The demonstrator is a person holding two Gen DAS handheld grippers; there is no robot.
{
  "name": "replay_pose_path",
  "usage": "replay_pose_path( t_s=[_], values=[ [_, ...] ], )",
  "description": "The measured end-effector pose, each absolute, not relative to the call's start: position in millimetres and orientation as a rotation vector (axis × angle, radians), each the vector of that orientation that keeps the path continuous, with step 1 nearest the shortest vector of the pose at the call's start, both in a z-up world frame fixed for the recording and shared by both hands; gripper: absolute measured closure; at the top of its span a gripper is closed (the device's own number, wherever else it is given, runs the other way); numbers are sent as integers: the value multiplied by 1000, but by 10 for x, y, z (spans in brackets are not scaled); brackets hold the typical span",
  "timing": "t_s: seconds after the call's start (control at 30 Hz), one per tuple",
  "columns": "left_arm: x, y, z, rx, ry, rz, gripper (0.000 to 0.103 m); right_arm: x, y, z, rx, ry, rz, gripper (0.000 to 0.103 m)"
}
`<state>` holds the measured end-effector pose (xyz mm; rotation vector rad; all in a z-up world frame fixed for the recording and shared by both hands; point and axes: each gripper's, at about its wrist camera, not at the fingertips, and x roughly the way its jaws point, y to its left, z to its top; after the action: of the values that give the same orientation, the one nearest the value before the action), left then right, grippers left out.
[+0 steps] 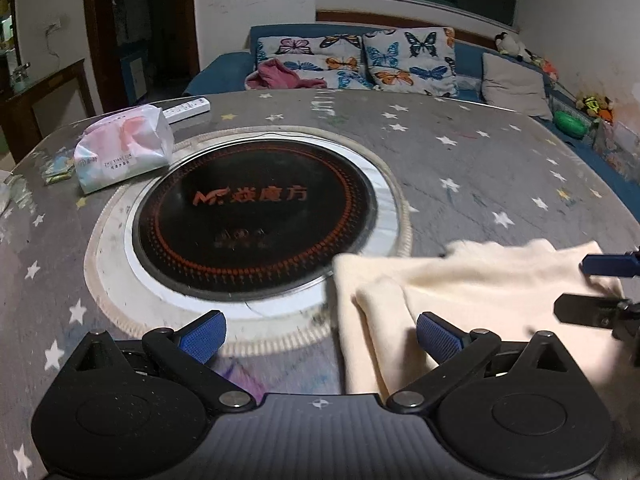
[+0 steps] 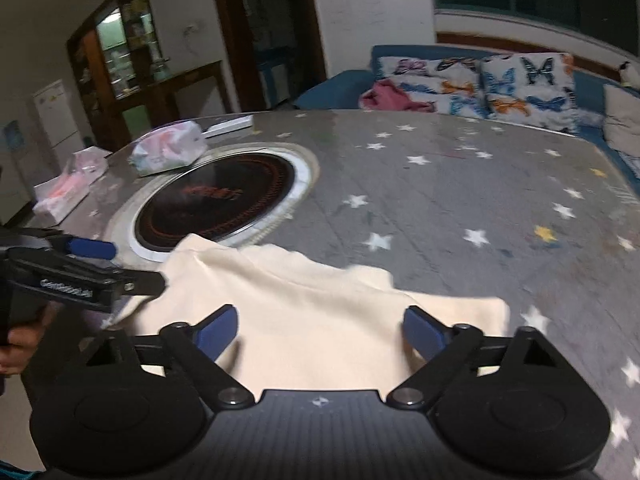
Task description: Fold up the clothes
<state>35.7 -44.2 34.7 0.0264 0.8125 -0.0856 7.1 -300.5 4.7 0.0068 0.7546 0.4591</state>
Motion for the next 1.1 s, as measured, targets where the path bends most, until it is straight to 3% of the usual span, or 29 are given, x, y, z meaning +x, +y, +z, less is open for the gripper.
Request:
replay_pose_path(
  t_s=[0.23, 0.8, 1.1],
  values=[
    [596, -503, 320, 47, 806, -80, 0, 293, -2921, -63, 5, 788, 459, 34],
    [525, -251, 387, -9, 792, -76, 0, -364, -2440, 250, -186, 711, 649, 35],
    [211, 82, 373, -142, 833, -63, 0, -751, -1818, 121, -354, 699, 840, 41]
  ],
)
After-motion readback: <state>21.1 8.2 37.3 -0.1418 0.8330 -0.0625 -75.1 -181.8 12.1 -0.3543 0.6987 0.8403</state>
